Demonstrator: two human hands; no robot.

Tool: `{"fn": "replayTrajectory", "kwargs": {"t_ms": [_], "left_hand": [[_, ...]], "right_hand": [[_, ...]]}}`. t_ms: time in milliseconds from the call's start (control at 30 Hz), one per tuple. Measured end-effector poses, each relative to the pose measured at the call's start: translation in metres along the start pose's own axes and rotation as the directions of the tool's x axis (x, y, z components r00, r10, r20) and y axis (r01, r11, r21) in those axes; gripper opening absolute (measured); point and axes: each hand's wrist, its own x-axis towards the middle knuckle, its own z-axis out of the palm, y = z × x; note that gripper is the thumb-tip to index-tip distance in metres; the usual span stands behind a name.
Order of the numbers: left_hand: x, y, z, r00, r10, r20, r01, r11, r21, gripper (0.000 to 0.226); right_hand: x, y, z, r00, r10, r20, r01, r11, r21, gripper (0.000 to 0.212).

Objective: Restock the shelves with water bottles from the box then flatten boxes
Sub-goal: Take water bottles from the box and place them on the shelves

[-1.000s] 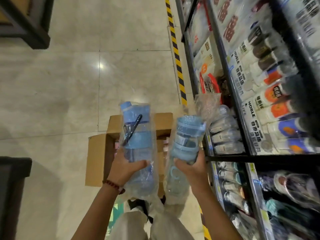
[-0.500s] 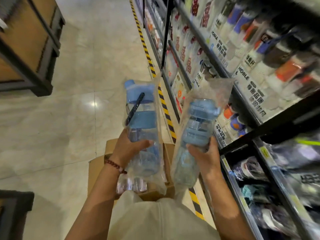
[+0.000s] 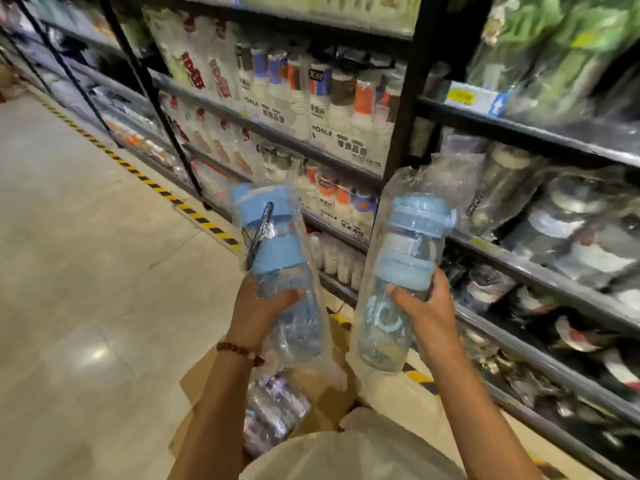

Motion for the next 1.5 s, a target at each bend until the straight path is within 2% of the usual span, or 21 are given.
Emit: {"fn": "replayTrajectory", "kwargs": {"t_ms": [133,200,267,367,467,533,600,767,1000,1133,1233,1333,1500], "left_hand": [[-0.019,-0.017,0.034,0.976,-0.064,0.21,0.076,0.996,-0.051,0.065],[-0.032,-0.021,0.058,0.932,-0.076,0.354,0.094,0.995,-0.033,0.049],[-0.048,-0.024,0.083,0.875,-0.11,0.471,0.123,0.992,0.005,0.043],[-0.075,-0.025,0.123,0.806,-0.175,0.566,0.179,0.983,0.049,0.053],[-0.104,-0.027,0.161,0.732,-0.186,0.656,0.167,0.982,0.093,0.046],[-0.124,-0.03,0.187,0.683,-0.196,0.703,0.166,0.98,0.112,0.054],[-0.144,-0.034,0.214,0.647,-0.214,0.732,0.177,0.976,0.128,0.062],[-0.201,-0.043,0.299,0.574,-0.219,0.789,0.158,0.975,0.155,0.069],[-0.302,-0.06,0.42,0.454,-0.187,0.871,0.15,0.98,0.132,0.058],[-0.341,-0.067,0.463,0.414,-0.184,0.892,0.127,0.981,0.144,0.072],[-0.356,-0.066,0.489,0.401,-0.167,0.901,0.106,0.985,0.136,0.074],[-0.358,-0.06,0.516,0.398,-0.138,0.907,0.07,0.99,0.12,0.055],[-0.34,-0.047,0.571,0.448,-0.077,0.891,0.037,0.997,0.067,0.05]], "right_hand": [[-0.058,0.021,-0.052,0.977,-0.01,-0.212,0.018,0.999,0.035,0.054],[-0.087,0.03,-0.079,0.948,0.006,-0.319,0.012,0.998,0.054,0.051],[-0.115,0.035,-0.104,0.908,0.01,-0.418,0.026,0.996,0.08,0.049],[-0.151,0.038,-0.138,0.829,0.003,-0.559,0.071,0.991,0.111,0.048],[-0.183,0.037,-0.172,0.751,-0.006,-0.661,0.136,0.98,0.146,0.055],[-0.202,0.038,-0.197,0.704,-0.012,-0.71,0.163,0.976,0.145,0.058],[-0.218,0.039,-0.225,0.667,-0.017,-0.745,0.185,0.972,0.144,0.053],[-0.258,0.037,-0.304,0.594,0.01,-0.805,0.19,0.97,0.152,0.066],[-0.321,0.031,-0.43,0.565,-0.014,-0.825,0.17,0.98,0.1,0.055],[-0.343,0.028,-0.487,0.543,-0.022,-0.839,0.142,0.988,0.066,0.056],[-0.344,0.026,-0.516,0.526,-0.012,-0.85,0.157,0.984,0.084,0.058],[-0.332,0.021,-0.539,0.526,0.0,-0.85,0.169,0.98,0.105,0.051],[-0.288,0.003,-0.577,0.543,-0.044,-0.838,0.164,0.985,0.054,0.058]]}}
